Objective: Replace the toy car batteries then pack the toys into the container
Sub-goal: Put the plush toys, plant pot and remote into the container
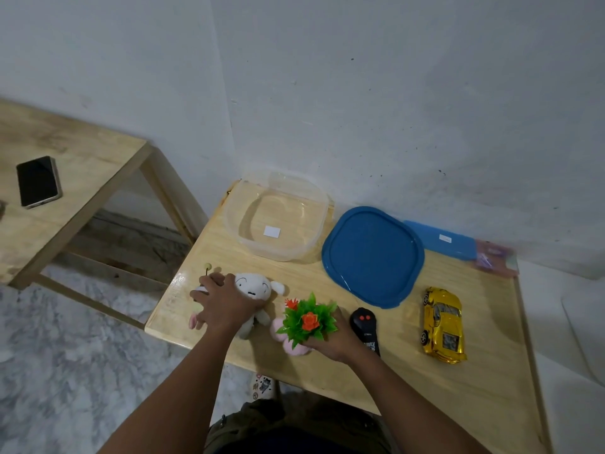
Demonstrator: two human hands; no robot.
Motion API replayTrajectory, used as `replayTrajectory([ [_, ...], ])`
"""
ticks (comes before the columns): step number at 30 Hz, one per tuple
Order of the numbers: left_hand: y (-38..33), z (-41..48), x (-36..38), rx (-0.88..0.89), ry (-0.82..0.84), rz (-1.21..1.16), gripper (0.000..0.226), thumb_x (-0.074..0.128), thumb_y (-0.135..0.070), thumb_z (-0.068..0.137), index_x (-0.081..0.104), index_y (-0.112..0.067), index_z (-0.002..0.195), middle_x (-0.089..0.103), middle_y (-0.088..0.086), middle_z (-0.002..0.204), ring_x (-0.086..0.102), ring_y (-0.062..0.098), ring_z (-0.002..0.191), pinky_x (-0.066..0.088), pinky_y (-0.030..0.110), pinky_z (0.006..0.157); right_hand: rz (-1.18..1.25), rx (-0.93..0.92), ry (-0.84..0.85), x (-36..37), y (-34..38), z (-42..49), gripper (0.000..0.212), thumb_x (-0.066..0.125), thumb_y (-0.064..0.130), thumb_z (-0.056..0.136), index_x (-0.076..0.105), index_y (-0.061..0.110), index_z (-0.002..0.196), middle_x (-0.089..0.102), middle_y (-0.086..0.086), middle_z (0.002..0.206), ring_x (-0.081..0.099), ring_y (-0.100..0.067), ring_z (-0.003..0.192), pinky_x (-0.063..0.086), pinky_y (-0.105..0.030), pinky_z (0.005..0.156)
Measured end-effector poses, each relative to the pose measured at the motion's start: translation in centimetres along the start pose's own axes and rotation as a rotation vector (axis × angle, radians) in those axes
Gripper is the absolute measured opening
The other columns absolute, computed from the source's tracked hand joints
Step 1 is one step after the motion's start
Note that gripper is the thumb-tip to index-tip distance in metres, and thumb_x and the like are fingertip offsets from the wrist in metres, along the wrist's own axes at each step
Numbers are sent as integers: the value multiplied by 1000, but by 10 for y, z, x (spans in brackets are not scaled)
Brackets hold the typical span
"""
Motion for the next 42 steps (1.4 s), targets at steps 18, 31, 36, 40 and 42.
replayTrajectory([
  [18, -22, -4, -72, 132, -112, -103, 86, 82, -55, 53, 46, -25, 125, 30, 13, 138, 25, 42, 127, 31, 51, 103, 33, -284, -84, -67, 110, -27, 32, 79, 4, 78, 57, 26, 69, 59, 12, 72, 55, 17, 63, 42, -9, 58],
  [31, -143, 49, -137, 477, 96, -90, 113, 67, -61, 36, 39, -27, 140, 26, 6, 139, 25, 33, 131, 32, 39, 103, 140, -252, -167, -128, 197, 35, 17, 72, 1, 81, 68, 17, 82, 67, 4, 83, 60, -5, 78, 50, -27, 73],
  [36, -160, 82, -111, 580, 254, 152, 117, 67, -63, 36, 33, -28, 143, 23, 5, 143, 21, 34, 132, 28, 43, 110, -48, -171, -144, -132, 194, 70, 6, 70, -4, 77, 66, -3, 81, 62, -4, 72, 59, -6, 66, 48, -23, 62],
  [40, -172, 93, -89, 661, 331, 345, 107, 74, -55, 52, 29, -26, 144, 22, 6, 141, 20, 34, 131, 31, 45, 109, -135, -134, -75, -129, 199, 87, 14, 70, -5, 77, 65, 6, 71, 63, 1, 66, 57, 8, 56, 47, -11, 57],
  [42, -176, 101, -83, 687, 333, 414, 103, 81, -49, 60, 26, -29, 146, 19, 5, 141, 16, 34, 134, 34, 51, 108, -179, -139, -28, -128, 203, 94, 8, 73, -1, 76, 69, 5, 78, 67, 1, 71, 59, 5, 63, 49, -13, 62],
])
Point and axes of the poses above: each hand's wrist, its own z-axis towards the middle knuckle, its own x-axis out of the palm, y = z × x, the point moved 8 cm from there along z, towards the middle knuckle
